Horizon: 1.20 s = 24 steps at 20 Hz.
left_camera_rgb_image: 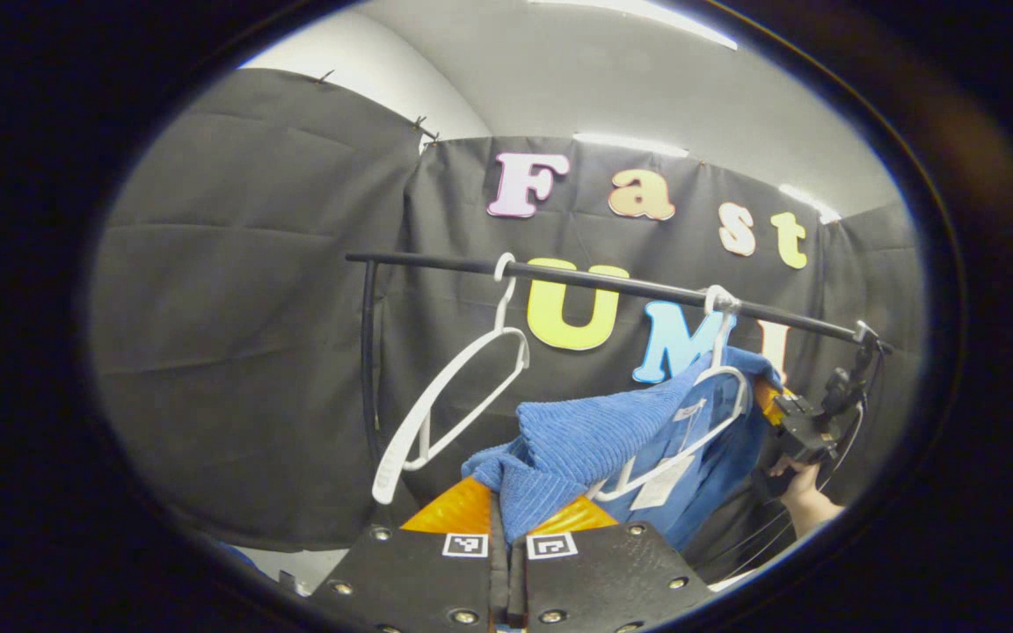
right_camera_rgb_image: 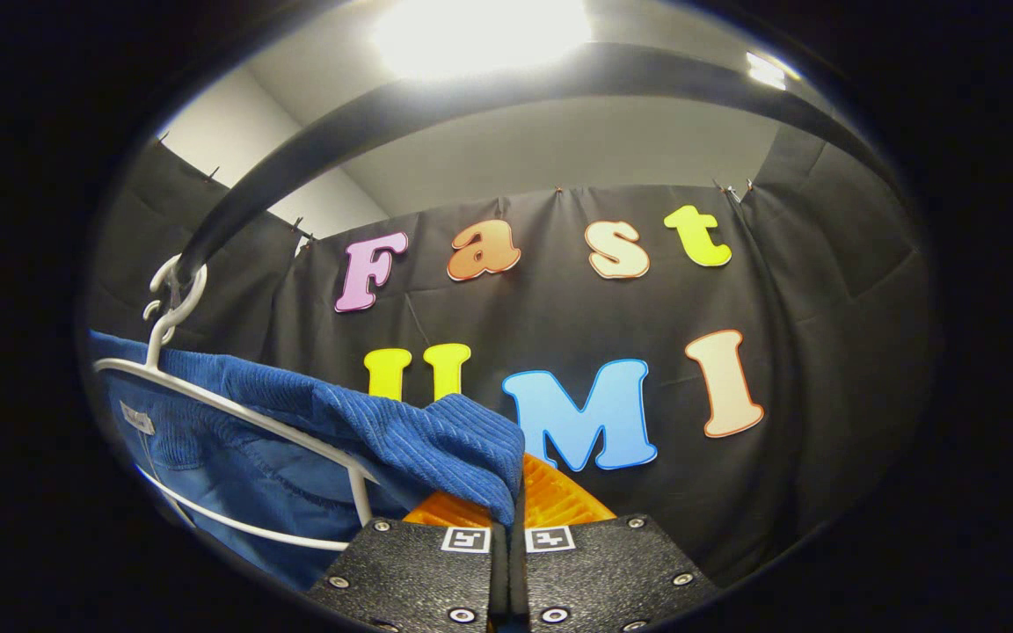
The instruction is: Grasp the clothes on the hanger with both hands and then place them into the laundry hamper below.
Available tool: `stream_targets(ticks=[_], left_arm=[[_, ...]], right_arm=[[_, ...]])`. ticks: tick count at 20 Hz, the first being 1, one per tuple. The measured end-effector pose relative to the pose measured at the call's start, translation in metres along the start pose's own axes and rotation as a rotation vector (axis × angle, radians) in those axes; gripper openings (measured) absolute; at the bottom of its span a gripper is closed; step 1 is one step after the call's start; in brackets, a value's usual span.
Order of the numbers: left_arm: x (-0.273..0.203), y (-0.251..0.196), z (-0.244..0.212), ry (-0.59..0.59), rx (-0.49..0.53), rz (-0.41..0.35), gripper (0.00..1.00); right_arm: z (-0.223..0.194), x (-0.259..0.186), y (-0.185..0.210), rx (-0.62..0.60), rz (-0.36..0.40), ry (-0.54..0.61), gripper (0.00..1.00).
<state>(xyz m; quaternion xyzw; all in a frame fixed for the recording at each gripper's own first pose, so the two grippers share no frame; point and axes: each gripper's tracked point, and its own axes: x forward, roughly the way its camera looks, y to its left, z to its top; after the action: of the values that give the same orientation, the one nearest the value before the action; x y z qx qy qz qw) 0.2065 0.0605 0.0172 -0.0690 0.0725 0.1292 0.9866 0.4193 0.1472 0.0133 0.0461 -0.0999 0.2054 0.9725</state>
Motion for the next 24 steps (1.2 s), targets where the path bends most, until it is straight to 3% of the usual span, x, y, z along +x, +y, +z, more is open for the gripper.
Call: stream_targets(ticks=[3, 7, 11, 16, 19, 24], left_arm=[[0.012, 0.002, -0.003, 0.0, 0.009, -0.033, 0.02], [0.028, 0.011, -0.001, -0.018, -0.061, -0.024, 0.01], [0.053, 0.018, -0.003, -0.019, -0.017, -0.071, 0.02], [0.062, 0.015, -0.021, 0.01, -0.014, -0.147, 0.02], [0.074, 0.009, -0.04, 0.034, 0.019, -0.164, 0.02], [0.09, 0.012, -0.091, 0.106, -0.017, -0.158, 0.02]], right_arm=[[-0.003, 0.015, -0.012, 0.0, 0.008, -0.015, 0.0], [0.002, 0.015, -0.01, -0.022, 0.019, -0.049, 0.0], [0.013, 0.028, -0.014, -0.092, 0.014, -0.137, 0.0], [-0.022, 0.039, -0.013, -0.058, 0.059, -0.063, 0.0], [-0.046, 0.036, -0.021, -0.047, 0.063, -0.001, 0.0], [-0.092, 0.021, -0.023, -0.055, 0.06, 0.109, 0.01]])
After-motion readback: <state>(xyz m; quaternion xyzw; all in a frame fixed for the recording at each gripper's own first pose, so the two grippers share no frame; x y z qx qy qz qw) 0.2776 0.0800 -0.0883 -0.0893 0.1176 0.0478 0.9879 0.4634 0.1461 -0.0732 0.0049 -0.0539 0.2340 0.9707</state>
